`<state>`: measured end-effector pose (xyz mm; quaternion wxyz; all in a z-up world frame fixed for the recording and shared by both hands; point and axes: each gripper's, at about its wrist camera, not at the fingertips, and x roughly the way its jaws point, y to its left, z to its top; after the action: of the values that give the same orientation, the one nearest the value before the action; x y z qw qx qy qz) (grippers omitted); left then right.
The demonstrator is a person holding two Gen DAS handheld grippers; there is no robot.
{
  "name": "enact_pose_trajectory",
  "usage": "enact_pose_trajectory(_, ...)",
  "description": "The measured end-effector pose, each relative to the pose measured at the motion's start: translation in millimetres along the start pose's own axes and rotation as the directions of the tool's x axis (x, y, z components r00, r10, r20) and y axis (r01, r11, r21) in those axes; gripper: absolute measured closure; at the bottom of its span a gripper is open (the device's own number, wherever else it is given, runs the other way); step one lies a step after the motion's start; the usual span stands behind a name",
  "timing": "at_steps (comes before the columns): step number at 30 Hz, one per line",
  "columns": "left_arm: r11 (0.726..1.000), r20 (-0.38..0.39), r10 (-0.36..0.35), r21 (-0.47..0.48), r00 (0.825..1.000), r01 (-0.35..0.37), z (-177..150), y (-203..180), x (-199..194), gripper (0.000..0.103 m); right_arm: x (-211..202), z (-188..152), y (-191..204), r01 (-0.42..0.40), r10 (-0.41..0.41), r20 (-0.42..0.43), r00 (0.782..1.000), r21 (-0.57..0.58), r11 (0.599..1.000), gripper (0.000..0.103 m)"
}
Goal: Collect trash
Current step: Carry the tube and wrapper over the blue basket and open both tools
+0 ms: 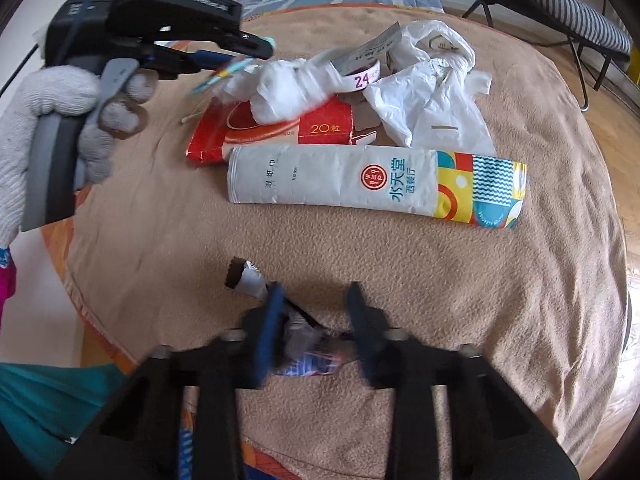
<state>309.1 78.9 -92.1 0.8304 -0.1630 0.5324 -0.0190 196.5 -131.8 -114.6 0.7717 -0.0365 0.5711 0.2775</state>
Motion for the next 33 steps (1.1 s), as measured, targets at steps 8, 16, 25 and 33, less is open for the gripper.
enact_pose_trajectory(8,1.0,0.031,0.005,-0.027,0.999,-0.004,-4.7,14.3,-21.7,0.067,-16.4,-1.3,-6.2,-0.016,0.017,0.047,0.999,-0.032,0.999,0.093)
enact_pose_trajectory(16,1.0,0.039,0.005,-0.028,0.999,-0.003,-11.2,20.7,-32.8,0.067,-29.1,-7.8,-12.1,-0.028,0.029,0.077,0.997,-0.024,0.999,0.097)
enact_pose_trajectory(25,0.996,0.057,-0.055,0.068,0.997,0.051,-45.6,-1.0,-85.5,0.067,-73.4,-12.8,-2.9,-0.073,0.07,0.14,0.988,0.014,0.997,0.098)
enact_pose_trajectory(33,0.98,0.046,-0.1,0.179,0.994,0.09,-114.4,-29.5,-135.5,0.067,-106.1,-50.1,34.1,-0.054,0.066,0.168,0.984,-0.075,0.996,0.098)
